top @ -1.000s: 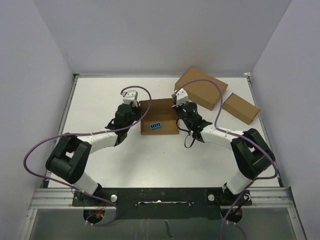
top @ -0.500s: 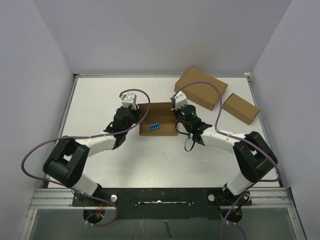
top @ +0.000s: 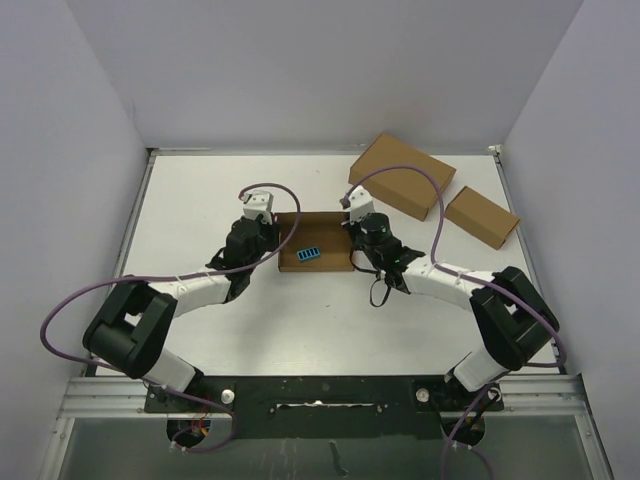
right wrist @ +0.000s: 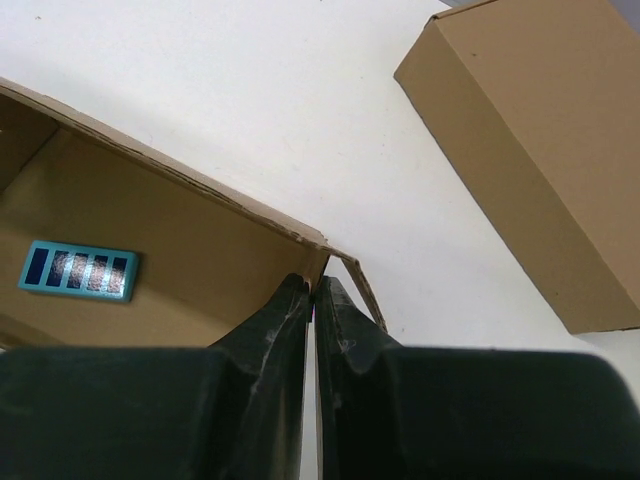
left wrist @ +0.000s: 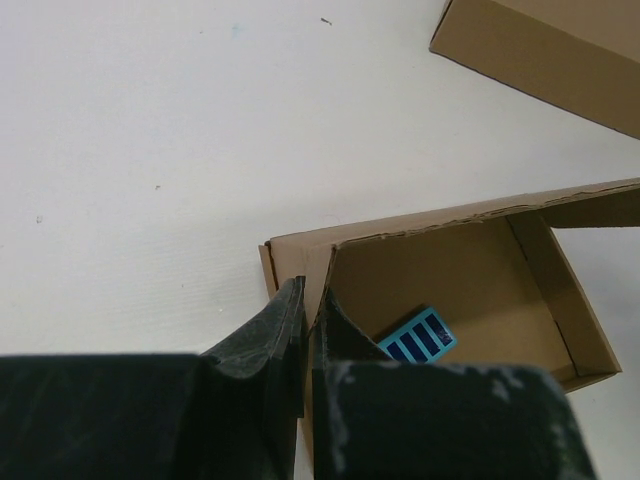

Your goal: Fold the paper box

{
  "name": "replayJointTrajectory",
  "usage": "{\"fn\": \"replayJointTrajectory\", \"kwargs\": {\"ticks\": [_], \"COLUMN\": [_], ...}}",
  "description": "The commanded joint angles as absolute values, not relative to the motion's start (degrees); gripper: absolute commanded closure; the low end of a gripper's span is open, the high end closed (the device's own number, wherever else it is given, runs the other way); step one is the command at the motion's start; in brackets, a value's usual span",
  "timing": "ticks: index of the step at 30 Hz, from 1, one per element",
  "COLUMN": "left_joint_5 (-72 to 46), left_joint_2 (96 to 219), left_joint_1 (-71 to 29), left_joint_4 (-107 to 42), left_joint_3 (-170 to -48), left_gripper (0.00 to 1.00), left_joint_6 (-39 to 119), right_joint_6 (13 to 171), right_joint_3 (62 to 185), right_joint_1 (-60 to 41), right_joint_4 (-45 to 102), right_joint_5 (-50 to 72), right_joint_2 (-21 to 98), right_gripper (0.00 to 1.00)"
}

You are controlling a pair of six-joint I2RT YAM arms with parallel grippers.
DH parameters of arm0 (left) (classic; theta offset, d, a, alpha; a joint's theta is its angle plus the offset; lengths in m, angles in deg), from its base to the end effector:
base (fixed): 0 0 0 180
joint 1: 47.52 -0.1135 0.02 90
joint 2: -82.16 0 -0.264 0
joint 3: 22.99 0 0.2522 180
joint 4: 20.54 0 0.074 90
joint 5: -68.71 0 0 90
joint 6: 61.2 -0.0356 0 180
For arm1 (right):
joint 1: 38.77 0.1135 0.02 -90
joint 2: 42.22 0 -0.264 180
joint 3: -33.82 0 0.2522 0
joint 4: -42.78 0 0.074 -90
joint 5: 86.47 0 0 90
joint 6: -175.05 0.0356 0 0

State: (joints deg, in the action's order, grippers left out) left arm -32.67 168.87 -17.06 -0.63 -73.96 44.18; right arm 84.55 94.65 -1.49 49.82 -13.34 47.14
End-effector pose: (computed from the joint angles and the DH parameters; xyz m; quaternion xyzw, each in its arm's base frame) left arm 0.2745 -0.1533 0.2000 0.0449 0.7948 -0.1608 0.5835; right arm 0.2761 0.1972 0.2174 -0.1866 0.8003 0.0606 0.5666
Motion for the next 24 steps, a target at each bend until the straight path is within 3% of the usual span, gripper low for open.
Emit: {"fn": "replayJointTrajectory", "kwargs": {"ticks": [1,24], "left_joint_5": [-25.55,-22.72], "left_joint_2": [165.98,164.68], "left_joint_1": [-14.82,-14.82], "left_joint_4": [-1.27,-3.42], "left_joint_3": [-73.49,-72.96], "left_gripper": [1.0,1.0], "left_joint_6": [43.92,41.28], "right_joint_6": [88.6,92.51], "right_joint_3": [94.32,95.55], "right_joint_1": [0.96,1.79], "right_joint_4": [47.0,41.3], "right_joint_5": [-6.96,-4.8], "right_joint_2": [45.6,45.01], "right_gripper": [0.94,0.94]}}
